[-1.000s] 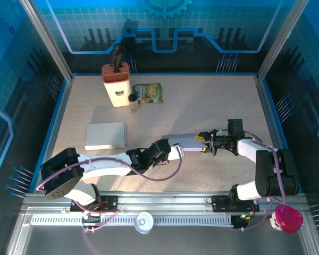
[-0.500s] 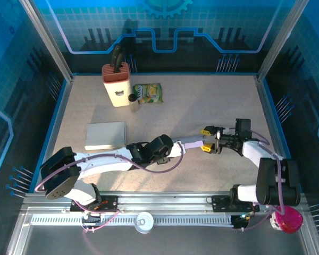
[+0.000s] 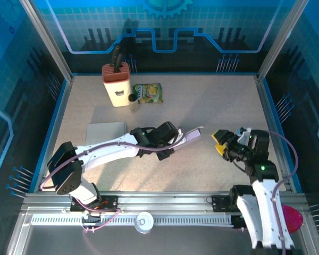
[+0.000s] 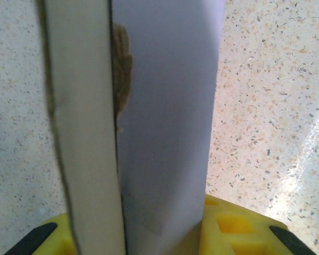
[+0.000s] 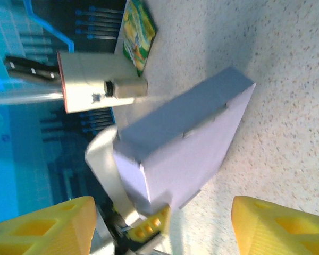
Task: Fold the paper box
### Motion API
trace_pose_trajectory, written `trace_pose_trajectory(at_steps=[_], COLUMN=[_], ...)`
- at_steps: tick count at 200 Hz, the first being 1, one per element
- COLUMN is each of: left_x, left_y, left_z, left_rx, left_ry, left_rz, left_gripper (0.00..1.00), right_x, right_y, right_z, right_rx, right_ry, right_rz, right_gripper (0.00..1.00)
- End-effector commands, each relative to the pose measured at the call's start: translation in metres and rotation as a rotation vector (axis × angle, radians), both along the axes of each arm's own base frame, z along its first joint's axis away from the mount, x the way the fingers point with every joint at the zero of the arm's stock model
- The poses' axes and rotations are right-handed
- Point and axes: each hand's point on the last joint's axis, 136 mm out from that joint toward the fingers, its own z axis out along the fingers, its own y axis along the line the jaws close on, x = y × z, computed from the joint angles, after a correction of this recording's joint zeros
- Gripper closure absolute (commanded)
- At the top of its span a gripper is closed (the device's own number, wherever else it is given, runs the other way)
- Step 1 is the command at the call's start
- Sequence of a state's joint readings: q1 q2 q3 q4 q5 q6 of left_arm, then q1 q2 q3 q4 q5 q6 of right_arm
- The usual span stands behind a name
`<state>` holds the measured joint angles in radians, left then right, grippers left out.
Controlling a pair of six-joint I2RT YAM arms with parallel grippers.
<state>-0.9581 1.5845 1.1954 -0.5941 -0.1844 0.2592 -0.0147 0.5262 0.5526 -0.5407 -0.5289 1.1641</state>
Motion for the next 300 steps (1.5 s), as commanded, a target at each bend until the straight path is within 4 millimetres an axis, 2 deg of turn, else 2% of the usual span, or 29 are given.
trace_pose_trajectory(at_steps=[1,54,120,143,177,220,240,257,300], left_x=[-0.037,-0.030,-0.020,-0.017,-0.012,-0.005,-0.003,0.000,0.004], left_y=[0.027,0.017,0.009,0.008,0.006,0.005,0.004,0.004,0.002], left_z=[-0.029,-0.017,-0.020,-0.021,-0.019,-0.015,-0.013,-0.010,-0.003], left_rx=[0.146,0.168,0.169,0.168,0.157,0.136,0.120,0.113,0.081], left_ry=[0.238,0.260,0.269,0.269,0.247,0.211,0.196,0.172,0.129], left_rz=[0.017,-0.006,-0.023,-0.022,-0.016,0.001,0.003,0.008,0.004], left_gripper=[0.70,0.69,0.66,0.66,0.58,0.54,0.54,0.54,0.52], right_x=[-0.009,0.008,0.032,0.038,0.036,0.028,0.027,0.025,0.024], right_y=[-0.003,0.043,0.060,0.066,0.063,0.058,0.055,0.053,0.051], right_z=[-0.033,-0.023,-0.029,-0.031,-0.052,-0.087,-0.092,-0.094,-0.091], right_rx=[-0.086,-0.127,-0.117,-0.118,-0.149,-0.193,-0.210,-0.226,-0.245], right_ry=[0.101,0.061,0.079,0.090,0.157,0.260,0.276,0.297,0.297], right_rz=[-0.091,0.000,-0.010,-0.005,-0.023,-0.037,-0.043,-0.047,-0.043], right_gripper=[0.32,0.33,0.34,0.37,0.43,0.62,0.65,0.73,0.75])
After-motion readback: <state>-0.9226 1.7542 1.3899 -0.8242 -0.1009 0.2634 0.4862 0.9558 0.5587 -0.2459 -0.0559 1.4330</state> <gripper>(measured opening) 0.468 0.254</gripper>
